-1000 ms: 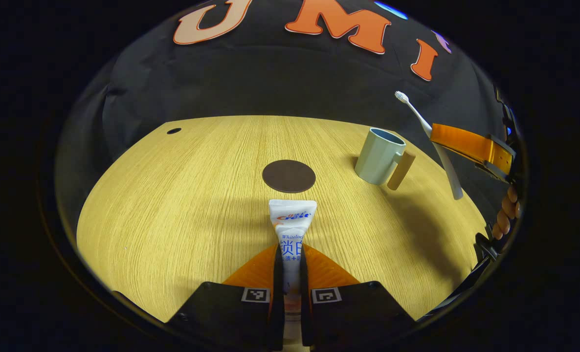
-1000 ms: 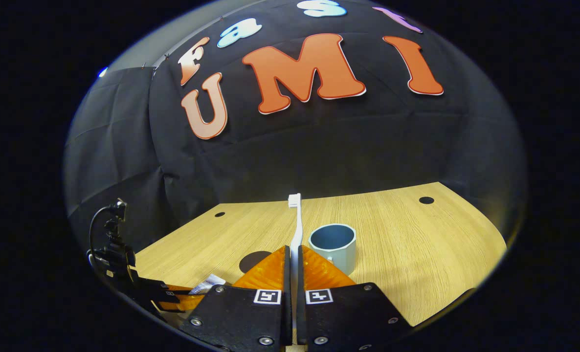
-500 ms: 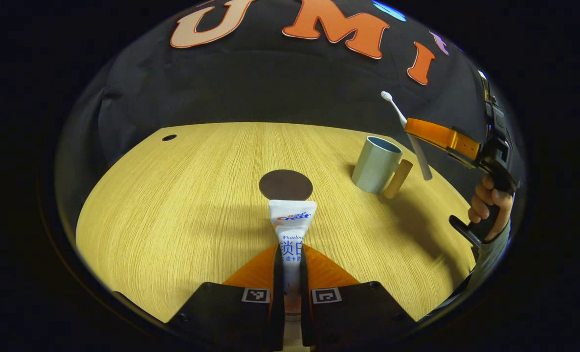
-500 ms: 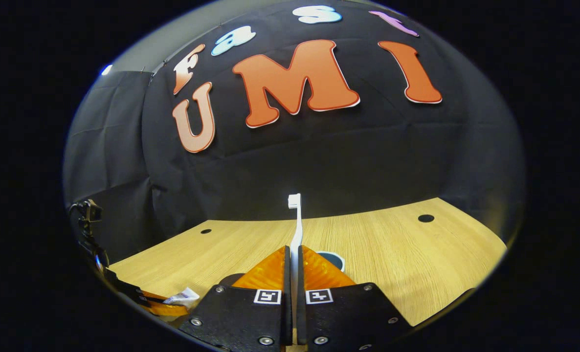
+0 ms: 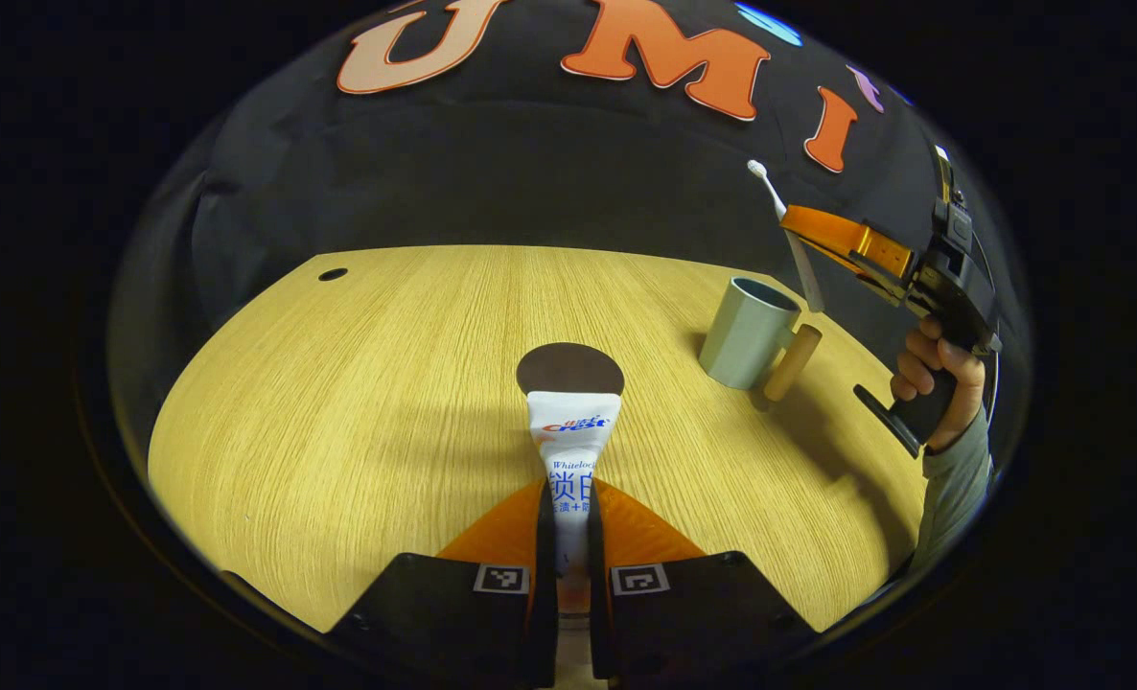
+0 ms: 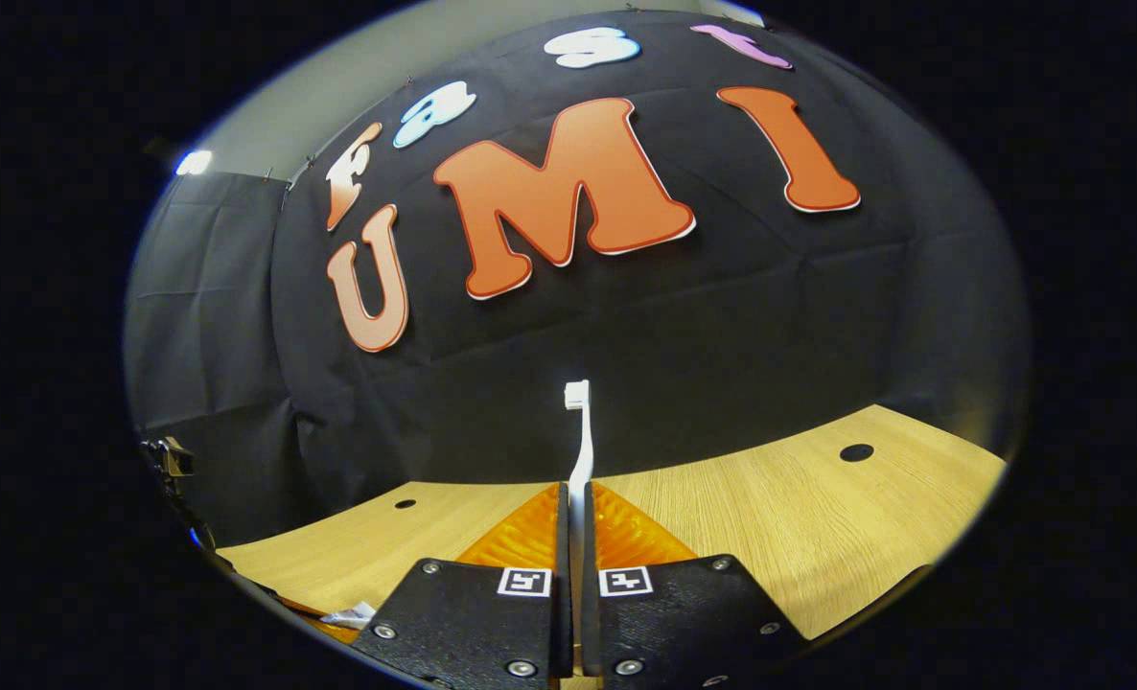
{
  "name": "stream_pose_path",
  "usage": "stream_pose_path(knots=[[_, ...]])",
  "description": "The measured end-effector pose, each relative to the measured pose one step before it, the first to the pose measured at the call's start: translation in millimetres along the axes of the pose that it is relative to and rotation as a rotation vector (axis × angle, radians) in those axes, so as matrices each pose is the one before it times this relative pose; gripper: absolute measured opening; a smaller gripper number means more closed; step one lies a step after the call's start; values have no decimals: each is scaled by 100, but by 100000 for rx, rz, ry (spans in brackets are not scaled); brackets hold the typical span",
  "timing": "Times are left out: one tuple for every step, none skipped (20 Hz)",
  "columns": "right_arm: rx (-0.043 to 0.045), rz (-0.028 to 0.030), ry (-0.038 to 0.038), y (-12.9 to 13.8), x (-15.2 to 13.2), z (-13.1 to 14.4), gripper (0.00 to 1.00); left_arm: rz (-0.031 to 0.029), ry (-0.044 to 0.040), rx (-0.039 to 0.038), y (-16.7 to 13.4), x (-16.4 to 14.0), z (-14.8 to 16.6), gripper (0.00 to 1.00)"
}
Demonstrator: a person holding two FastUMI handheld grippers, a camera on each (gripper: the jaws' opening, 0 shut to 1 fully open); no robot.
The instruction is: Put the toothbrush and toothpaste on the desktop into the cup, then pick up the cup and place it on the coaster on the desktop.
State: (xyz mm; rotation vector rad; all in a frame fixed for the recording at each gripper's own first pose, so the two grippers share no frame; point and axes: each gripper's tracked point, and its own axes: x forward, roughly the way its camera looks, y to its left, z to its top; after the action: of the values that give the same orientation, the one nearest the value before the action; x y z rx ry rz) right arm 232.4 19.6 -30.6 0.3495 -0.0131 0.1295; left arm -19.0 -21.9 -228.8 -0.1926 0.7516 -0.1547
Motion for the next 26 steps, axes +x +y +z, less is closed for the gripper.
stream_pose_path(knots=[[-350, -404, -1092, -125, 353, 208, 4, 235, -284, 125, -33, -74, 34, 17], [-800, -1804, -622, -450, 519, 24, 4, 50, -411, 95, 35, -2, -22, 17], [-792, -2088, -416, -582, 393, -3, 4, -213, -488, 138, 10, 48, 28, 17], [-123, 37, 273, -135, 370, -68, 4, 149, -422, 42, 113, -65, -35, 17], [-38, -559, 168, -148, 195, -142, 4, 405, -322, 61, 54, -17, 79, 17], [-314, -877, 84, -344, 314, -131, 4, 500, -65, -88, -55, 48, 6, 17], [-259, -709, 269, -323, 235, -266, 4, 602, 35, -178, 12, -127, 32, 17], [-25, -659, 965, -287, 190, -425, 4, 671, -23, -217, -31, -56, 100, 17], [20, -87, 1338, -123, 83, -531, 4, 339, -173, -183, -64, -96, 79, 17], [-591, 109, 1288, -42, 77, -456, 4, 256, -189, -128, -107, -71, 113, 17], [-1098, -521, 1091, -126, -54, -564, 4, 257, -188, 15, -76, -79, 81, 17], [-1442, -123, 737, 20, 75, -253, 4, 145, -78, -56, 71, 1, -76, 17], [-1373, -196, 299, 114, -34, -230, 4, -69, 15, -44, 19, -110, 82, 17], [-971, 312, 414, 217, -56, -208, 4, -177, -66, 3, 104, -119, -53, 17], [-762, 317, 321, 232, -146, -315, 5, 160, -267, -21, 1, -156, 40, 17], [-612, -91, 224, 85, -52, -159, 5, 58, -366, 14, -115, -87, 129, 17], [-247, -248, 605, -12, -74, -248, 5, 166, -496, -149, 40, -127, 283, 17], [487, 53, 388, 16, -70, -194, 6, 59, -473, 31, 80, -20, 181, 17], [868, 349, 864, 181, -217, -281, 6, 285, -580, -57, 87, -101, 177, 17], [792, 725, 592, 262, -241, -123, 6, 325, -716, -84, 103, 35, 228, 17], [-7, 336, -972, 233, -330, 271, 7, 866, -890, -589, 203, 36, 344, 17], [-642, -286, -1244, 51, -232, 346, 6, 682, -562, -717, 22, 160, 117, 17], [-450, 132, -1066, 139, -247, 407, 6, -10, -603, -631, -114, 166, 157, 17], [-42, 180, -353, 106, -195, 372, 5, 259, -503, -536, -214, 325, -55, 18], [32, 544, -323, 76, -414, 169, 5, 144, -698, -14, -138, 148, 156, 17], [-105, 118, -484, 63, -400, 259, 5, 200, -732, 120, 164, 213, 149, 17]])
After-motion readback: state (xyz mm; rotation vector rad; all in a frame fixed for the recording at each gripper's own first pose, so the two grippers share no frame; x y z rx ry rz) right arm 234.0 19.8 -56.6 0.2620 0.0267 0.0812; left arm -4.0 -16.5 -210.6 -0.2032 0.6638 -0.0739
